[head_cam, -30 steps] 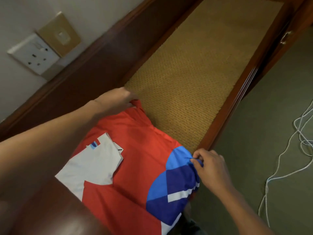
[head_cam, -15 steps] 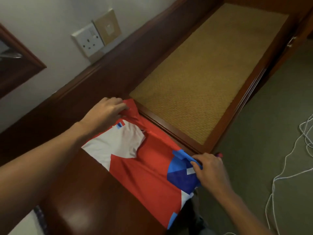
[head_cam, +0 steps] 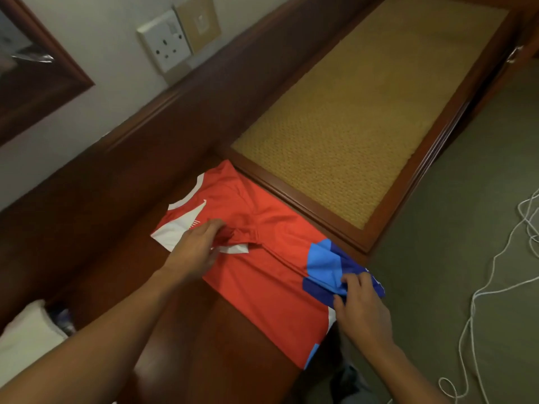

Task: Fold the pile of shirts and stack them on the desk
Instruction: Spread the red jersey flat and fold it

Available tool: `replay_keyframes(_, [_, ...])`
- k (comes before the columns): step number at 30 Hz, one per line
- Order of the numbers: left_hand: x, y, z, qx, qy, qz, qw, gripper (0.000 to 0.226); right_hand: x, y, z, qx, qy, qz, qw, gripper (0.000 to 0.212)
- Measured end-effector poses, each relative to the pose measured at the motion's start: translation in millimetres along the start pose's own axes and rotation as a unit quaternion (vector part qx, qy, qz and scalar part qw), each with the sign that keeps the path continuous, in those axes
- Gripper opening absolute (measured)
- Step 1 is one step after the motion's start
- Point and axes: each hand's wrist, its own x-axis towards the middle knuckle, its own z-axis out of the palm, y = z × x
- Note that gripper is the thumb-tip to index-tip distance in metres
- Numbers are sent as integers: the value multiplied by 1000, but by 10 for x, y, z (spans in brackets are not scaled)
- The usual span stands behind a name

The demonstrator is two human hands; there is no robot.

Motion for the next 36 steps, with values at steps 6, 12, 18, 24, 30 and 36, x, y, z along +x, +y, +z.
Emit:
replay_keyframes(6, [55, 45, 129, -19, -84, -74, 994, 80, 74, 61, -37, 7, 56, -3, 998, 6])
replay_keyframes(12, [83, 82, 164, -20, -57, -94, 994, 71, -80, 113, -100, -33, 247, -87, 965, 11])
replay_keyframes(18, [82, 66, 188, -3, -44, -95, 995, 56, -305, 182, 249, 1, 90, -60, 994, 28])
replay_keyframes(24, [94, 51, 127, 37, -46, -68, 996, 22, -395, 200, 201, 26, 153, -80, 985, 14])
replay_keyframes(30, [71, 37, 81, 23, -55, -64, 996, 21, -494, 110, 232, 43, 94, -134, 986, 7])
replay_keyframes(36, [48, 116, 100, 52, -6, 3, 999, 47, 55, 345, 47, 179, 123, 95, 971, 27])
